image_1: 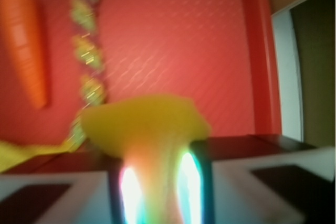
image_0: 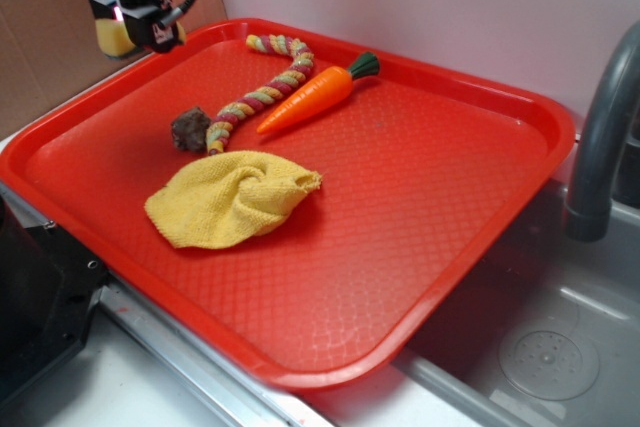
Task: Grab the green sponge.
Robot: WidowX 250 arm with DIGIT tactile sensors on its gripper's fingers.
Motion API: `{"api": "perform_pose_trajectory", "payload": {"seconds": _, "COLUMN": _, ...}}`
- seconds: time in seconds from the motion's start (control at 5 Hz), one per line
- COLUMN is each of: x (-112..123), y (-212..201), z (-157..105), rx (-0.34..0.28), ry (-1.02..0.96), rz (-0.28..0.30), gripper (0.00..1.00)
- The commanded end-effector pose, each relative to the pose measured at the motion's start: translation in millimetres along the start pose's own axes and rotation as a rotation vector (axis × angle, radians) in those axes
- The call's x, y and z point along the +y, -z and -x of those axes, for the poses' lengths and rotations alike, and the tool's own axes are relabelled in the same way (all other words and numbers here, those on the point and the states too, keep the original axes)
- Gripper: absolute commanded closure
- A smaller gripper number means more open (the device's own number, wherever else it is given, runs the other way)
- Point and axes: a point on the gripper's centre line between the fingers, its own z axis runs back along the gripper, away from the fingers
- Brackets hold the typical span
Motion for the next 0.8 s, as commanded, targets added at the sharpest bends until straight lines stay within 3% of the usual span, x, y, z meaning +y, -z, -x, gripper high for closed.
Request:
{"api": "perform_pose_trajectory", "payload": {"seconds": 0.0, "x": -54, "y": -60, "z": 15, "rx": -0.029, "ry": 0.195, "rz": 0.127, "gripper": 1.0}}
{"api": "perform_pose_trajectory", "payload": {"seconds": 0.4, "x": -73, "y": -70, "z": 35, "rx": -0.106, "ry": 0.238, "rz": 0.102, "gripper": 1.0}}
{"api": "perform_pose_trajectory", "payload": {"seconds": 0.6, "x": -73, "y": -65, "z": 21, "rx": -0.106, "ry": 0.308, "rz": 0.069, "gripper": 1.0}}
